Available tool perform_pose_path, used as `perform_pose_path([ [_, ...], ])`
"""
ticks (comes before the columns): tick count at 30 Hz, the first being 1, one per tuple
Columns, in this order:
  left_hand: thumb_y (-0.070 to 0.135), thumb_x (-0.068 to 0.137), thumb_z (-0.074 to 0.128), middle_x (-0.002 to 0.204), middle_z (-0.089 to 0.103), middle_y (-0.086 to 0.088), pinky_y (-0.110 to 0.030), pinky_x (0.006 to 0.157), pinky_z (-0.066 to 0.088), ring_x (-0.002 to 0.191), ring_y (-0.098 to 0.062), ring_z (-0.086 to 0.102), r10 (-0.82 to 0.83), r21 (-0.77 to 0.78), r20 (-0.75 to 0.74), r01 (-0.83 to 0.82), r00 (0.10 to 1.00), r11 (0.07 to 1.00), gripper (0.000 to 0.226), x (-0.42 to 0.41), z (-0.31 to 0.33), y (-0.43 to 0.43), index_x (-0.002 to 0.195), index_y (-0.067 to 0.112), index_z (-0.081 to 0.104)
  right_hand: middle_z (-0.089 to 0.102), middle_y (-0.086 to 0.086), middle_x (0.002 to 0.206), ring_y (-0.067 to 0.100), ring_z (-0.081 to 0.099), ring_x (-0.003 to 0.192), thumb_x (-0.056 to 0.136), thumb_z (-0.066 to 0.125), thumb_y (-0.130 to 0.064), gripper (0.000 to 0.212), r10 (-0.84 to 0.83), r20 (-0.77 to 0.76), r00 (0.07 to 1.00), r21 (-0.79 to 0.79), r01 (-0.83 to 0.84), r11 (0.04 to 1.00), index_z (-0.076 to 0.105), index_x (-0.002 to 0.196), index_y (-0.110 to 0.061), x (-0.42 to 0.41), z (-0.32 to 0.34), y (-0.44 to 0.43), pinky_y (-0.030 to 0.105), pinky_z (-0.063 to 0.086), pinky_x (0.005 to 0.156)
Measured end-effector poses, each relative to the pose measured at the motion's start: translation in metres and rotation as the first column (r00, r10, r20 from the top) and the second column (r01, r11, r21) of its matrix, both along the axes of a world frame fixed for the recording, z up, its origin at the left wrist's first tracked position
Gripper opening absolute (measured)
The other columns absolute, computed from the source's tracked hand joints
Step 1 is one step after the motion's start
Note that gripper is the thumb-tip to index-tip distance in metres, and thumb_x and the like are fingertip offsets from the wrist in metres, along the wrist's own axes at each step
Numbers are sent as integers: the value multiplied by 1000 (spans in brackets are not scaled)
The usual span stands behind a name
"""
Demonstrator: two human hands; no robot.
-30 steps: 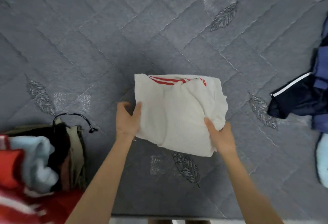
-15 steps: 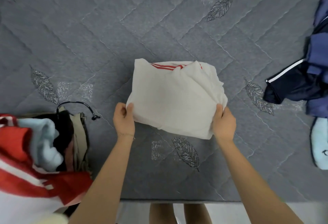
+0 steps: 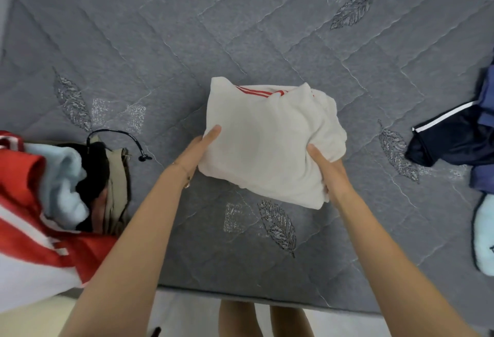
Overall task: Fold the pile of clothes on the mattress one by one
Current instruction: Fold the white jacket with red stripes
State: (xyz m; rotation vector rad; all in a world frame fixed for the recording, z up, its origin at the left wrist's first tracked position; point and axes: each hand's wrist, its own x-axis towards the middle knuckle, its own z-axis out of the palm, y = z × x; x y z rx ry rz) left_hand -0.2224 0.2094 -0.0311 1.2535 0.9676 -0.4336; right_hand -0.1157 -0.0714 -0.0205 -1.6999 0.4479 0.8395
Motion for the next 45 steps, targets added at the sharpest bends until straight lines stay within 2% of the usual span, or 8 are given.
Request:
perform_pose_path([
  [6,69,49,78,102,74,3,-37,92,50,100,-18,68,28,-94,-93,-37,995,995,77,-3,21,-13,110,24,69,72,-3,112,13,69,98,73,75,-35,55,46,-287,957,149,-3,989,60,125,-20,8,22,-9,30,53,76],
  [13,52,67,72,106,73,1,-36,89,51,103,-19,67,203,-130,-22,-204,979,970,54,-51,91,-30,113,25,64,71,2,114,18,69,101,73,70,-35,50,125,-363,923,247,-34,968,62,120,-21,-14,82,-10,37,50,84],
  [18,69,58,70,104,74,3,-39,88,50,99,-18,68,311,-94,41,-306,950,947,67,-81,177,-36,111,29,65,72,1,110,18,70,98,73,67,-45,51,212,-304,929,273,-128,953,62,119,-24,-22,172,4,36,51,77],
  [23,57,59,80,99,74,4,-31,74,52,86,-15,71,382,9,162,-388,910,921,51,-112,268,-36,98,29,66,72,-5,111,15,68,102,49,83,-63,87,290,-127,949,256,-251,934,58,125,-29,-35,275,20,35,52,80],
  [28,54,53,75,92,75,10,-24,63,53,81,-10,71,409,78,239,-437,881,896,53,-141,335,-13,99,31,64,71,-4,115,17,67,105,65,73,-51,72,310,-33,950,294,-287,912,54,132,-29,-61,340,47,38,52,84],
  [34,67,50,73,112,65,9,-50,94,43,104,-21,58,388,178,198,-423,900,889,75,-189,373,53,116,37,55,72,-6,111,14,69,100,68,72,-50,63,294,29,955,340,-286,896,57,126,-31,-116,374,109,34,54,80],
  [39,70,44,71,114,65,8,-46,95,44,109,-22,57,381,184,214,-420,899,889,86,-242,387,127,120,34,54,70,-7,114,12,67,104,65,73,-52,66,264,83,961,350,-276,895,56,125,-32,-173,378,185,35,52,86],
  [45,57,52,84,97,71,12,-34,77,51,95,-14,65,430,182,197,-464,881,867,64,-309,377,230,106,33,60,72,-11,109,8,68,100,72,75,-50,46,297,72,952,413,-300,860,60,113,-37,-236,369,288,32,52,84],
])
